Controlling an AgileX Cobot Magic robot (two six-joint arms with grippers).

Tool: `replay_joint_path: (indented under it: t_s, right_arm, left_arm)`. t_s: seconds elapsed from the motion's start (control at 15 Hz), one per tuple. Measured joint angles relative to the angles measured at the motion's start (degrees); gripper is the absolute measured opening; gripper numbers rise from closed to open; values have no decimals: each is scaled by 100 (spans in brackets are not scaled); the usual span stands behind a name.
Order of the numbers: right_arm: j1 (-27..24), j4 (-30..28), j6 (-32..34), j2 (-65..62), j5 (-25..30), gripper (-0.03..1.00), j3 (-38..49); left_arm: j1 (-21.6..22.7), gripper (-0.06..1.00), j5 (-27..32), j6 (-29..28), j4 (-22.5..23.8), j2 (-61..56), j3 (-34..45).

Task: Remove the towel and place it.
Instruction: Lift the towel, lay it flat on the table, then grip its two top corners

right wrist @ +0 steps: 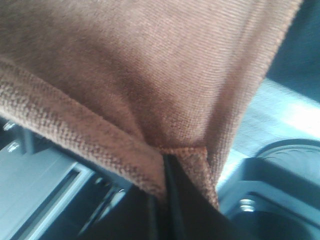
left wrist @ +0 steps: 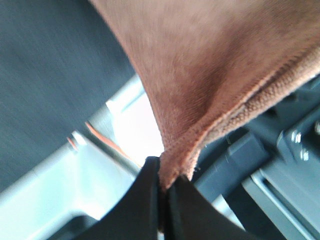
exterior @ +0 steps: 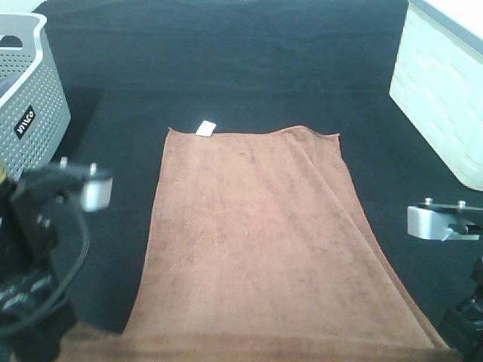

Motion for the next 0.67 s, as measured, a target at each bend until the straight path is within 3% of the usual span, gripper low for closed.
replay_joint_path:
  t_s: [0.47, 0.67]
  right_arm:
    - [0, 149, -172, 688, -298, 0, 57]
    - [0, 149, -178, 1346, -533, 0, 52]
  left_arm:
    - [-46, 0, -6, -46, -246, 166, 390]
    - [-332, 0, -6, -63, -264, 751, 390]
